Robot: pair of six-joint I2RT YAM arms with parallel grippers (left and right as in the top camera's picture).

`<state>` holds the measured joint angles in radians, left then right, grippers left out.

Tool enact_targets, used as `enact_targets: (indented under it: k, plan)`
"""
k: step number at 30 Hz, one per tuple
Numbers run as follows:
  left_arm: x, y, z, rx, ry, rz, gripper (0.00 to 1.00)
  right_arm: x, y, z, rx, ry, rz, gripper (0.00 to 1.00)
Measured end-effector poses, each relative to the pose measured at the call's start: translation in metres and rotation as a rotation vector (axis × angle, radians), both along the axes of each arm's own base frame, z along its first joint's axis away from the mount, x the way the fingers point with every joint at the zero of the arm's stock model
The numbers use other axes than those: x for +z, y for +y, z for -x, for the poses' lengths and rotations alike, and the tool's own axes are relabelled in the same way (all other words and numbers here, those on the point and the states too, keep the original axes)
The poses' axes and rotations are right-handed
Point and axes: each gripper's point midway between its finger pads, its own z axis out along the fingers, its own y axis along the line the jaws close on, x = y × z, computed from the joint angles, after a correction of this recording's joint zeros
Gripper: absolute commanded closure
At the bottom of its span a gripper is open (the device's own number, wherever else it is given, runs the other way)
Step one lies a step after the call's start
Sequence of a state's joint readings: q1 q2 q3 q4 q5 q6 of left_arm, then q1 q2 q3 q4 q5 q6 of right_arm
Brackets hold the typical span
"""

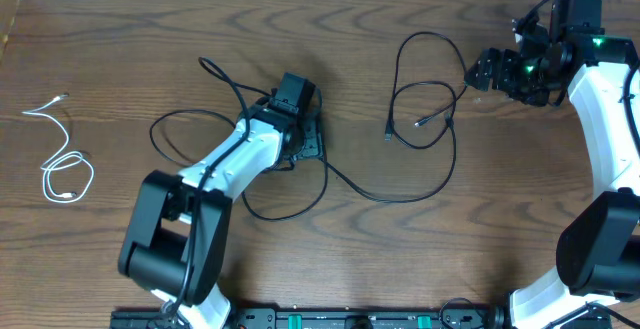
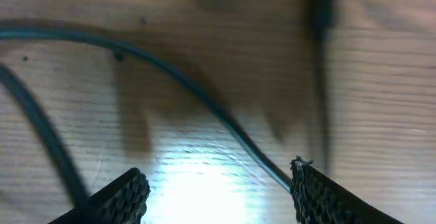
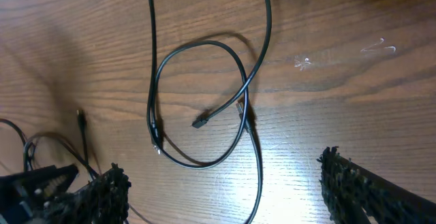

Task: Untangle cables

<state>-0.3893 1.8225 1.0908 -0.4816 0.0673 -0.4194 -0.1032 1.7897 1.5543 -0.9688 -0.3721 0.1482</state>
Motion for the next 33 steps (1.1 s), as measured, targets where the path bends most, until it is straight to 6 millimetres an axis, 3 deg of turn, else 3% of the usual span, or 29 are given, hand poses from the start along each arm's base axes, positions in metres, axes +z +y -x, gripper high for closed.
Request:
enact_targets:
  k: [3,10,13,17,21,23,24,29,33]
  plan:
    - [-0.012,0.003,0.003,0.001,0.027,-0.022,0.31,0.000,0.000,0.000,0.000,0.000,0.000,0.12]
    - [-0.012,0.004,0.000,-0.011,0.016,-0.030,0.33,0.000,0.000,0.000,0.000,0.001,0.000,0.12]
    - [-0.011,0.003,0.000,-0.022,0.012,-0.033,0.45,0.000,0.000,0.000,0.000,0.002,0.000,0.12]
    - [-0.011,0.001,0.000,-0.034,0.008,-0.035,0.53,0.000,0.000,0.000,0.000,0.002,0.000,0.12]
    - [-0.014,0.002,-0.001,-0.049,-0.001,-0.042,0.71,0.000,0.000,0.001,0.000,0.003,0.000,0.13]
    - [-0.014,0.004,-0.003,-0.048,-0.011,-0.059,0.90,0.000,0.000,0.001,0.000,0.003,0.000,0.13]
    - [-0.015,0.006,-0.004,-0.045,-0.015,-0.068,0.92,0.000,0.000,0.001,0.000,0.003,0.000,0.13]
    - [-0.014,0.016,-0.008,-0.058,-0.026,-0.119,0.92,0.000,0.000,0.001,0.000,0.003,0.000,0.13]
    - [0.004,0.028,-0.020,-0.051,-0.019,-0.139,0.92,0.000,0.000,0.001,0.000,0.003,0.000,0.13]
